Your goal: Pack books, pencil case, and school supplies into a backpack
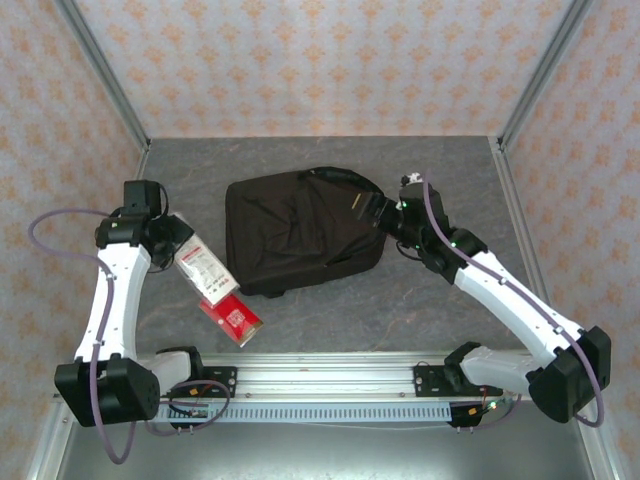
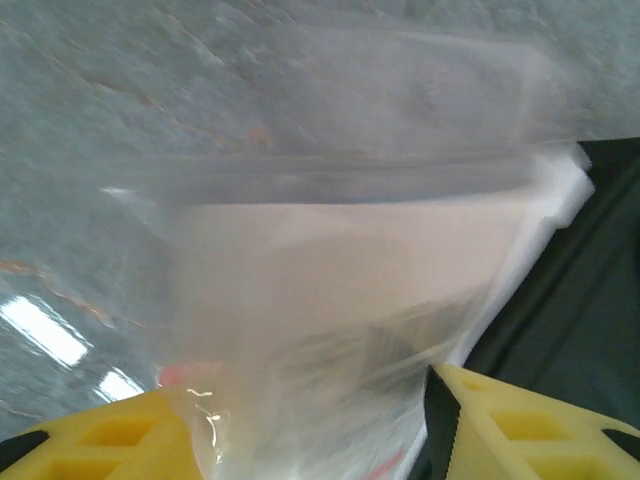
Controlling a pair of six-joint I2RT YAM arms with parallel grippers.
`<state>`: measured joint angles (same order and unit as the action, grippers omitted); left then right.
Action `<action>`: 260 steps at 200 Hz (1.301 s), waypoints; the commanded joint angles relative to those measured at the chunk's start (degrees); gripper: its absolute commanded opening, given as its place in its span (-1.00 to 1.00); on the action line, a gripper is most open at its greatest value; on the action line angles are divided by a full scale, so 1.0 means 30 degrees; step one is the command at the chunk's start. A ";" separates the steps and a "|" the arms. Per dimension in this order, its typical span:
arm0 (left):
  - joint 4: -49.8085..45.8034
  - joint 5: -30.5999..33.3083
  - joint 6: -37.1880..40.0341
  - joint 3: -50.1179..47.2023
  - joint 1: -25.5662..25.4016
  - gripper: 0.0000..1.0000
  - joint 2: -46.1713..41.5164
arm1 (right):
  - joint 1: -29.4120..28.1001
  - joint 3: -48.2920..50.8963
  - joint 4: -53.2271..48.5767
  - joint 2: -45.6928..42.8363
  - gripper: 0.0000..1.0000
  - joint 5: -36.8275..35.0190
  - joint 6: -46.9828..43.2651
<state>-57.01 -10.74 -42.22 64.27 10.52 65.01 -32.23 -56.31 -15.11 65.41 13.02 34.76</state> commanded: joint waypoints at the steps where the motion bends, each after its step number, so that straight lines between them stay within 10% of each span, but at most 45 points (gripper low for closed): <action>1: 0.0638 -0.3562 -0.1690 0.0550 -0.0228 0.11 -0.0328 | -0.0522 0.1017 0.4891 0.0365 0.71 0.6083 0.1314; 36: 0.1847 -0.5440 -0.3138 0.0835 -0.1394 0.12 -0.0409 | -0.2441 0.0240 0.5398 0.2328 0.72 0.6541 0.1274; 155: 0.1486 0.1995 0.1698 -0.2752 0.0963 0.65 0.4152 | -0.3876 -0.0380 0.1713 0.4144 0.68 0.1230 -0.1240; 260: 1.1215 -0.6170 -0.0016 -0.7644 0.0997 0.74 0.7532 | -0.3737 0.0649 0.2839 0.3731 0.72 0.3097 -0.2490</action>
<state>-36.10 -18.41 -40.18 43.59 14.39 85.21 -43.59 -55.88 -8.32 78.13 21.37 28.75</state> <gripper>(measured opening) 0.868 0.857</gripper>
